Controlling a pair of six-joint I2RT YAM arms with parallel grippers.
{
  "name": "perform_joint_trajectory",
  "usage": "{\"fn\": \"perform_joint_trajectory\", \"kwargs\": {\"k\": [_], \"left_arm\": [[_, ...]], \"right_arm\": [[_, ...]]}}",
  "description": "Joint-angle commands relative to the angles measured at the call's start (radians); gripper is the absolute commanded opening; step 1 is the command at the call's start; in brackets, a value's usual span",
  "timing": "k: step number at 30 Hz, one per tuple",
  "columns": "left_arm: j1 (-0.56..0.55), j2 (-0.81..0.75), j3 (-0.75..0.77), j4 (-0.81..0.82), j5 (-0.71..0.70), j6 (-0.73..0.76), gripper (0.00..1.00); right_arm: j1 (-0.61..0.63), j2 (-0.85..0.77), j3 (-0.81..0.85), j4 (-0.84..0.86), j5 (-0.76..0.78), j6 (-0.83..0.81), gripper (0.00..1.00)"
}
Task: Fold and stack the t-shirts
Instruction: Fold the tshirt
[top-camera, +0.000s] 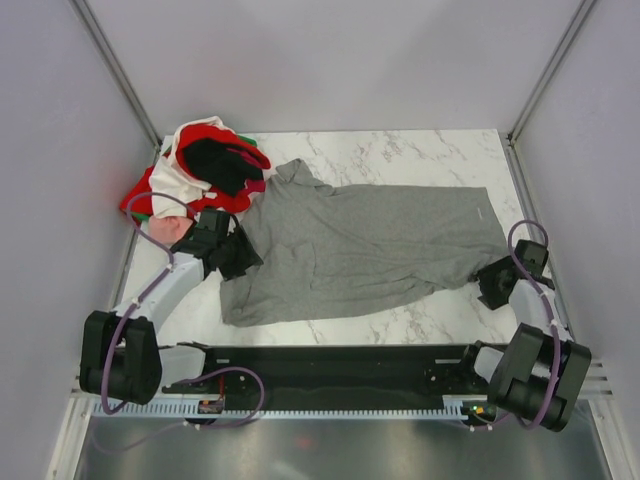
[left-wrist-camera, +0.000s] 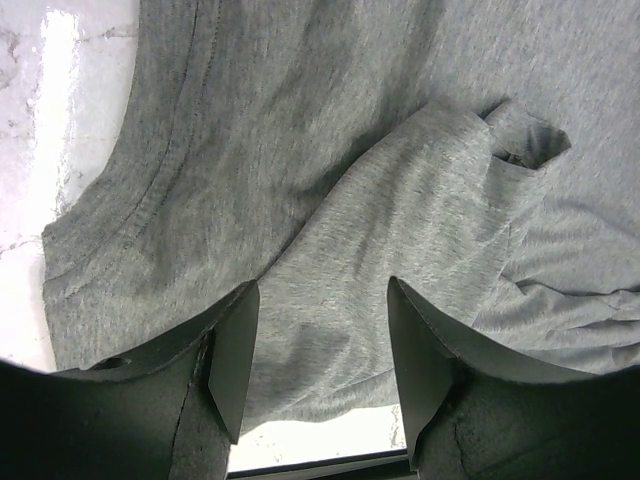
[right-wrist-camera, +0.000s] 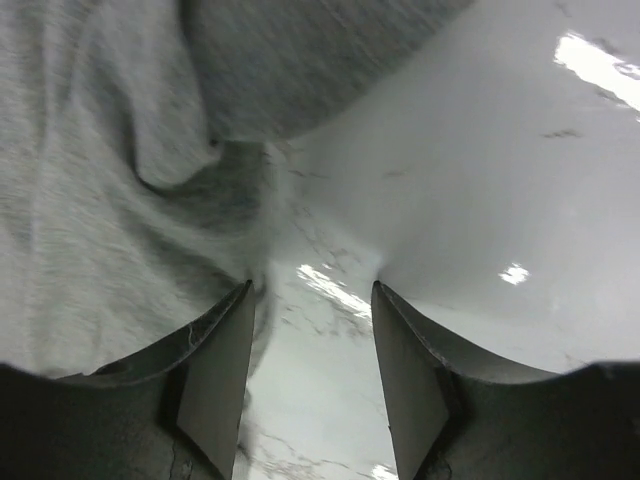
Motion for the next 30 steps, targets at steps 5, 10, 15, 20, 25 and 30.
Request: {"fn": "perform_joint_trajectory", "kwargs": {"k": [5,10,15,20,25,30], "left_arm": [[-0.005,0.019,-0.03,0.07,-0.001,0.005,0.61],[-0.005,0.03,-0.033,0.082,-0.001,0.004,0.61],[-0.005,0.033,-0.035,0.087,-0.003,0.004,0.61],[-0.005,0.033,-0.038,0.087,-0.003,0.005,0.6],[-0.005,0.005,-0.037,0.082,0.006,0.007,0.6],[-0.005,-0.041,-0.034,0.053,0.022,0.004,0.6]], "right_arm": [[0.024,0.095,-0.011,0.156,-0.008,0.028,0.59],[0.043,0.124,-0.037,0.211,-0.008,0.04,0.54],[0.065,0.165,-0.041,0.251,-0.006,0.049,0.29],[0.07,0.168,-0.025,0.239,0.003,0.036,0.0],[0.068,0.069,0.053,0.087,0.048,-0.009,0.0],[0.068,-0.065,0.146,-0.184,0.098,-0.055,0.0]]}}
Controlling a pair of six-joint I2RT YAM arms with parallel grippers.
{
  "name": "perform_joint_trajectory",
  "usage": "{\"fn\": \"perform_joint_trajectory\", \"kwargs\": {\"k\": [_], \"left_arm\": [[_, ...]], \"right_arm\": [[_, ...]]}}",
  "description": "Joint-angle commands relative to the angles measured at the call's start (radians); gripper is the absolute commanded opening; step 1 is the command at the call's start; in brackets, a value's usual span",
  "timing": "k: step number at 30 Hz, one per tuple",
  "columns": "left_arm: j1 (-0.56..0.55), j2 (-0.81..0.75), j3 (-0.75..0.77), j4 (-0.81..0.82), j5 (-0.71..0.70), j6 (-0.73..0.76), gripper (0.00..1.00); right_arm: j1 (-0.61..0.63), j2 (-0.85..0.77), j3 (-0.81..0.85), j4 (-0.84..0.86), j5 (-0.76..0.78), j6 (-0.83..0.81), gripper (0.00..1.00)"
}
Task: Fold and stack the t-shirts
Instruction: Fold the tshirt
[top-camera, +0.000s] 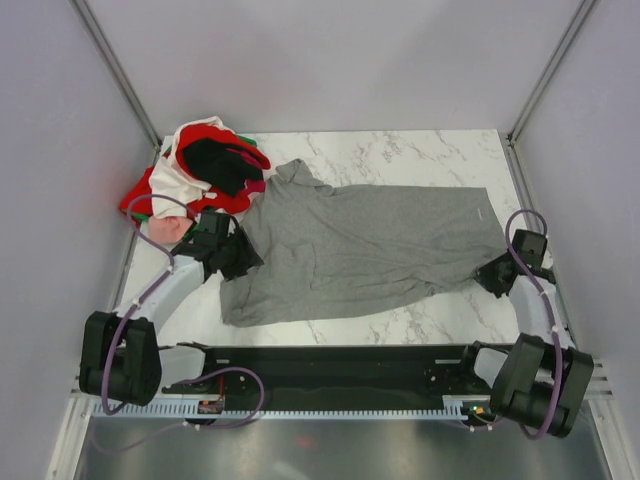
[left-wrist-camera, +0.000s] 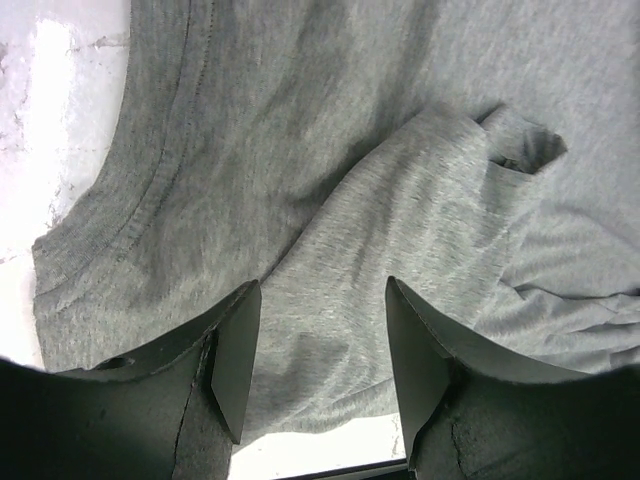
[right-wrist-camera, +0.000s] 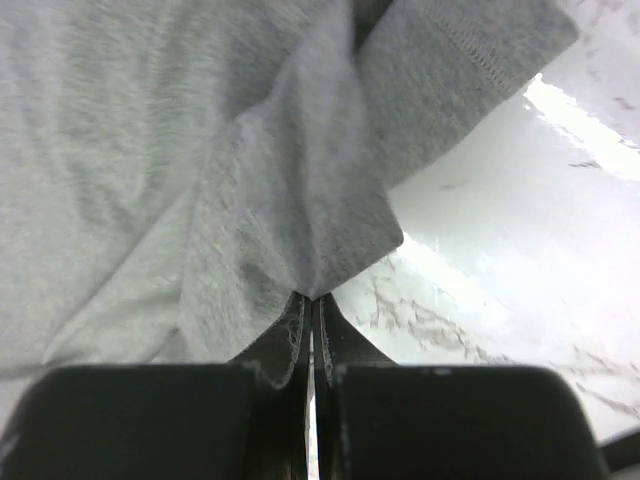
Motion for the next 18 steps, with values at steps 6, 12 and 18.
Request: {"fn": "perform_joint_trajectory", "kwargs": {"k": [6,12,18], "left_arm": [[-0.005,-0.083,-0.003,-0.025,0.051,-0.01,0.6],[-0.005,-0.106,0.021,-0.051,0.048,-0.001,0.6],[-0.002,0.003,0.144,-0.08,0.029,0.02,0.61]], "right_arm": [[0.005,-0.17,0.112,-0.31,0.011,-0.041,0.02],[0.005,-0.102,0.216,-0.311,0.006,-0.023,0.02],[0.025,0.291,0.522,-0.25,0.0,-0.006,0.17]]}}
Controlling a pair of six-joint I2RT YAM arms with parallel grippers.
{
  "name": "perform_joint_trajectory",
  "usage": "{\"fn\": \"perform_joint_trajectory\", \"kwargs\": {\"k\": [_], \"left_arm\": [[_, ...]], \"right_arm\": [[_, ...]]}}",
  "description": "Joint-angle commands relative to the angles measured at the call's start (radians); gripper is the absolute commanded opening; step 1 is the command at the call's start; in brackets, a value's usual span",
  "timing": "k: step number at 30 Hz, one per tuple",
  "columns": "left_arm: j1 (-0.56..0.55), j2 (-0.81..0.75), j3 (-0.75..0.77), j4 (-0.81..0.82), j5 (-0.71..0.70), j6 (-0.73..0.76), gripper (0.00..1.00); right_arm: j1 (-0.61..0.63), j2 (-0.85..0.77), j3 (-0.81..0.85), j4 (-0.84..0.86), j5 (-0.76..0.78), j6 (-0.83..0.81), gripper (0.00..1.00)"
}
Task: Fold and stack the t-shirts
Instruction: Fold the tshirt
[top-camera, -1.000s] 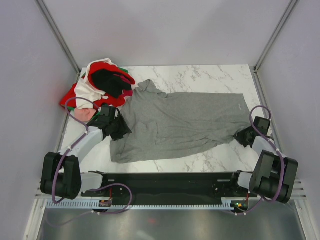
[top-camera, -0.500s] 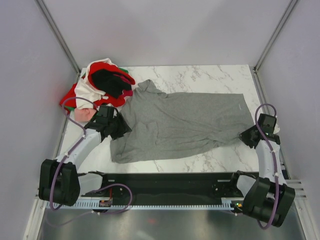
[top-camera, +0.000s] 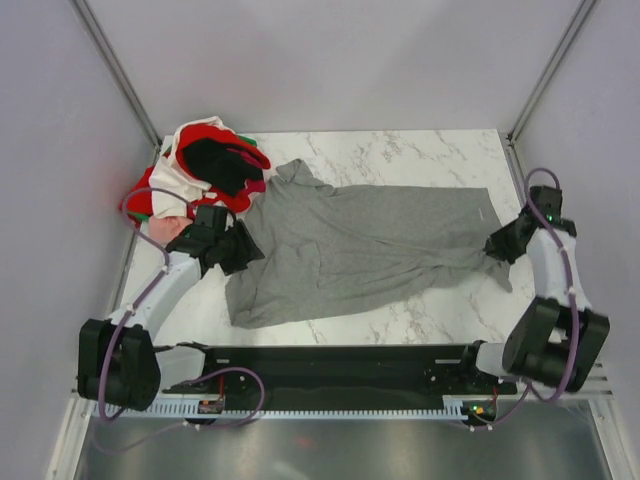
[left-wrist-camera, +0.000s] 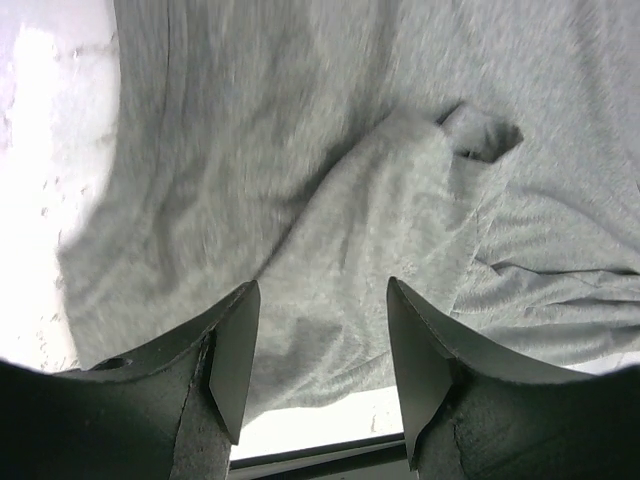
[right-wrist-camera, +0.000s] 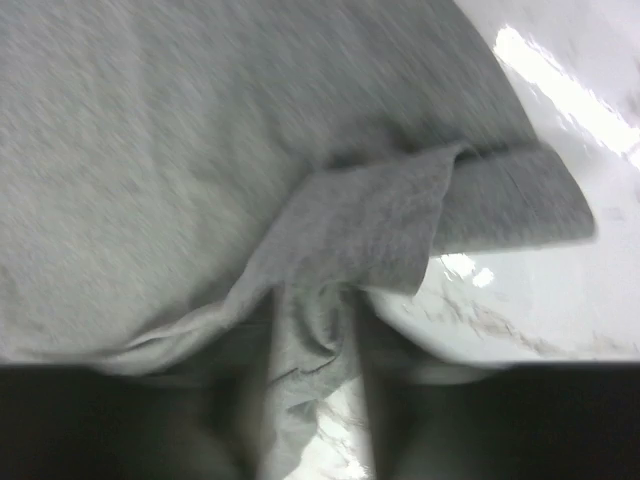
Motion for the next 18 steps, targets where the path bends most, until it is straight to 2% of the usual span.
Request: {"fn": "perform_joint_trajectory", "kwargs": {"k": [1,2,4,5,8,11,12,14,17,18], "left_arm": [[-0.002,0.082,0.128,-0.01,0.0,0.021,0.61],[-0.001,0.102,0.146,-0.016,0.002,0.019,0.61],[0.001,0.14,0.175,-0.024,0.026,0.016,0.61],[0.001,0.135,0.182,-0.029,0.031,0.016,0.61],[0.001,0.115,0.147,-0.029,0.005,0.016,0.61],[0.001,0.055,0.064,-0.03,-0.015,-0.025,0.61],[0.001,0.026,0.039,-0.032,-0.018,-0.04,0.61],[0.001,-0.077,-0.036,-0.032,-0.034,-0.085,0.61],[0.001,-0.207,-0.126,-0.036,-0.063,-0.137,0.61],[0.001,-0.229,-0.145,-0.035,-0.075,-0.16,0.61]], "right_arm": [[0.042,0.301,0.256,0.086,0.014,-0.003,0.61],[0.05,0.388,0.331,0.08,0.023,-0.055,0.76],[0.052,0.559,0.549,-0.018,0.038,-0.107,0.92],[0.034,0.481,0.494,0.007,0.09,-0.14,0.98],[-0.014,0.341,0.324,0.072,0.115,-0.128,0.98],[-0.132,0.195,0.113,0.113,0.106,-0.094,0.91],[-0.207,0.133,0.019,0.129,0.082,-0.097,0.88],[-0.264,0.082,-0.051,0.166,0.049,-0.097,0.87],[-0.319,-0.022,-0.171,0.25,-0.004,-0.051,0.79],[-0.33,-0.058,-0.233,0.279,-0.015,-0.042,0.71]]}}
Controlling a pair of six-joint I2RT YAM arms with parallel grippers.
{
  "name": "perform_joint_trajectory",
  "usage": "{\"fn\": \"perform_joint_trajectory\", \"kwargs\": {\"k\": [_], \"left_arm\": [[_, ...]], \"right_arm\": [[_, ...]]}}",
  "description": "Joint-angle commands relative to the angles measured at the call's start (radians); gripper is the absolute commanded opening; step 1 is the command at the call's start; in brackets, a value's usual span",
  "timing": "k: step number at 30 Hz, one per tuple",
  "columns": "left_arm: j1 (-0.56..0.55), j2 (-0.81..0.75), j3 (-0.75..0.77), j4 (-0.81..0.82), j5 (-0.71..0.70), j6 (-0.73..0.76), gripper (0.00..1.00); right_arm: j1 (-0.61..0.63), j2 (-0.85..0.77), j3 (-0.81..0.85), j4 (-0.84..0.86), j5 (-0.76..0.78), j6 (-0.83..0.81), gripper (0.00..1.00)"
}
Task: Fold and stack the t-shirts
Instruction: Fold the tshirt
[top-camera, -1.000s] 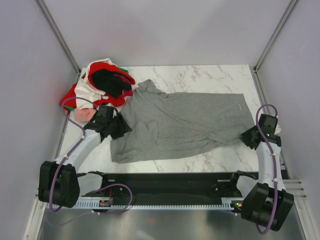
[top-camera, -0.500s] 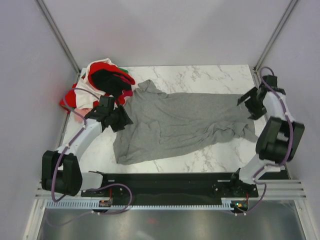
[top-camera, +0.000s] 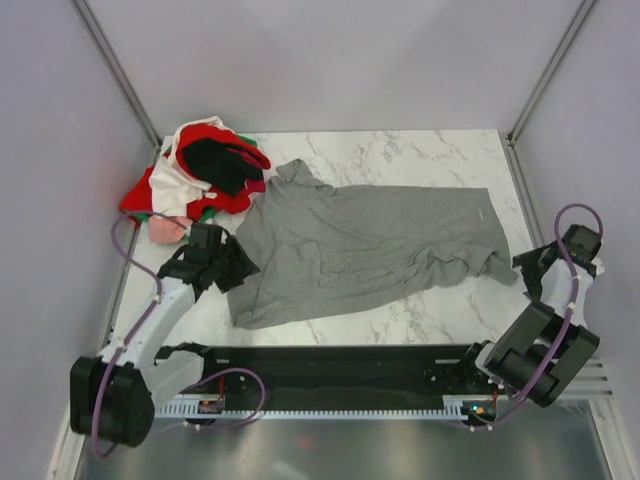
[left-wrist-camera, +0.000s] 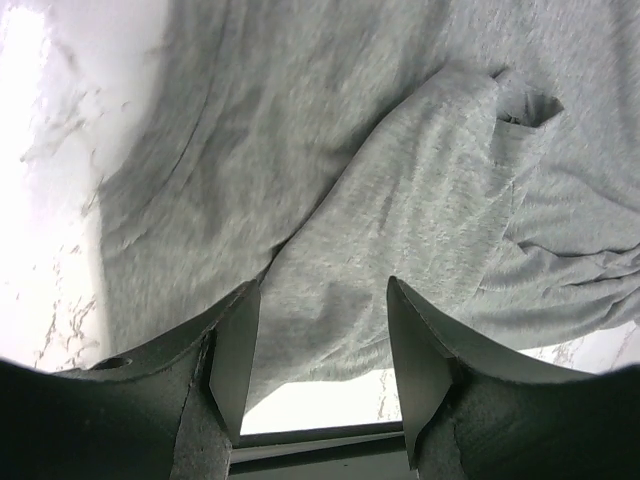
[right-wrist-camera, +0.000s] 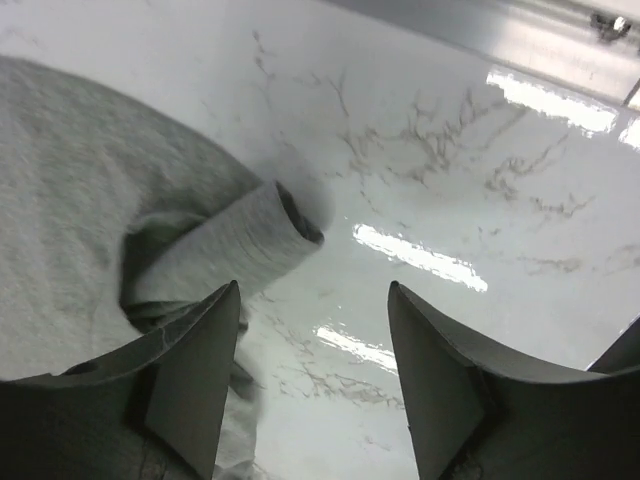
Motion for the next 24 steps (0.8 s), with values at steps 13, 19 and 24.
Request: {"fn": "perform_joint_trajectory", "kwargs": {"k": [13,19,24], "left_arm": [[0.001,-0.165,-0.239,0.1,-0.082,-0.161,0.61],[0.001,-0.138,-0.257,0.137,-0.082,-0.148,0.6],[0.001,-0.114,-0.274,0.167,-0.079,-0.145,0.6]], "right_arm": [[0.014,-0.021,-0.266,0.429,-0.296,0.084,0.66],[0.084,-0.058,-0.281,0.415,-0.321,0.078,0.58],[0.103,-0.183,-0.339,0.404,-0.343,0.068,0.62]]}}
